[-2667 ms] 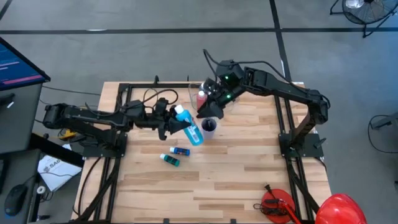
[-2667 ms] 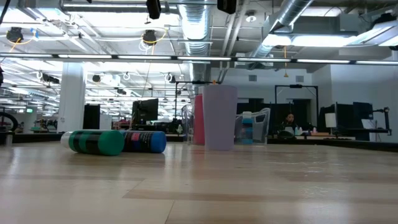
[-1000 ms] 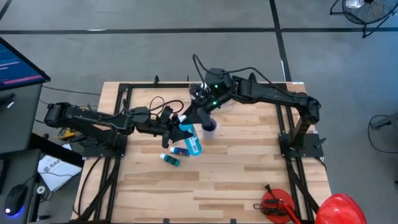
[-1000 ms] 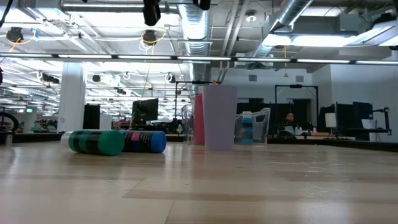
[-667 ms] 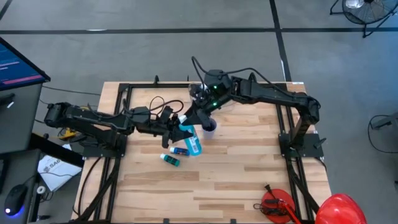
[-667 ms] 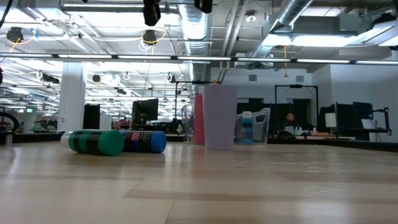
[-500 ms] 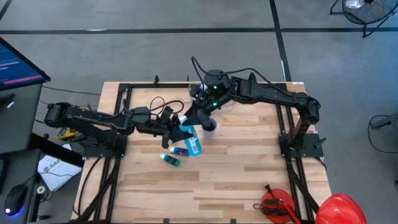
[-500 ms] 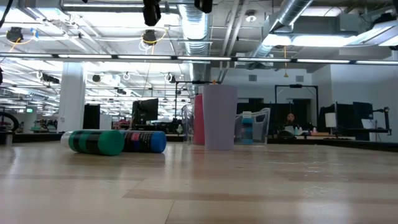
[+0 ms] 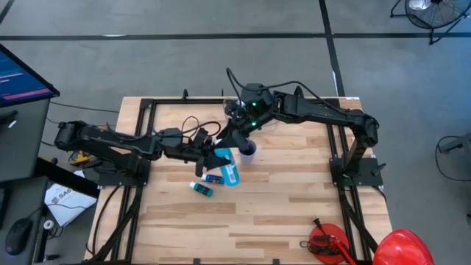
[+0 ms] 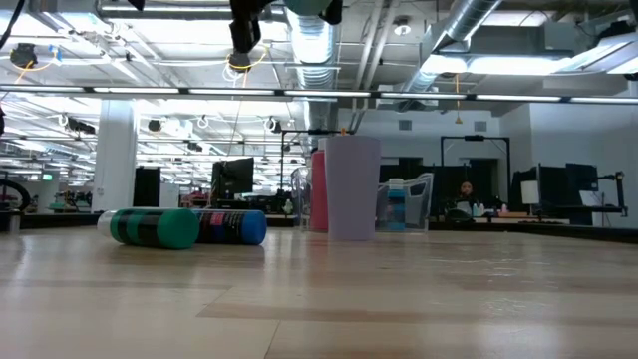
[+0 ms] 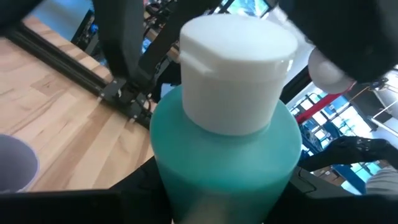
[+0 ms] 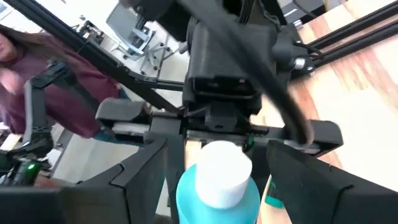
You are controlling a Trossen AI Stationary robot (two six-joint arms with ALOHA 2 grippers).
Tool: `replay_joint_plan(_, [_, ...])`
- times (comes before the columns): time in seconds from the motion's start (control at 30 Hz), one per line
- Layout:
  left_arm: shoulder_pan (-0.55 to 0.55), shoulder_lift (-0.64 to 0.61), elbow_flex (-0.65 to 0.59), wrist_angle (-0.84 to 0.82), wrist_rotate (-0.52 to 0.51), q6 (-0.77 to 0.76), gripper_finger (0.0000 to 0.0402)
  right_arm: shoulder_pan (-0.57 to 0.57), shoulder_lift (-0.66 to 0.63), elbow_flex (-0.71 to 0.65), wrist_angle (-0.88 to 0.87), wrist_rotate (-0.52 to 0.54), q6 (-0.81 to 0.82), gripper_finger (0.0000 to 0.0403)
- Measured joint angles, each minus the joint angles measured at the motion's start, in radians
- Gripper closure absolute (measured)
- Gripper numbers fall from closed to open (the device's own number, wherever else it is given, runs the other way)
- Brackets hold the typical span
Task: Pick & Place Paint Supplies
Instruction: Put the light blue paint bottle into the transparent bin
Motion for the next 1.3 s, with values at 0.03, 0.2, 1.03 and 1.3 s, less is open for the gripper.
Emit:
replay_joint_plan(0.03, [0.0,0.005,0.0,0.001,0.0,-0.001,0.0247,0.001,0.0,0.0,-0.002,0.011,0.0,0.0137])
replay_joint_plan(0.2, [0.0,0.013,0.0,0.005,-0.002,-0.007,0.0248,0.001,0.0,0.0,-0.048,0.023,-0.023,0.0137])
replay_joint_plan(1.03, [0.0,0.013,0.0,0.007,-0.007,0.006,0.0248,0.029,0.0,0.0,-0.079,0.052,-0.087,0.0296])
replay_joint_plan(1.3, [0.0,0.013,0.0,0.007,-0.007,0.005,0.0248,0.021,0.0,0.0,-0.079,0.052,-0.094,0.0296])
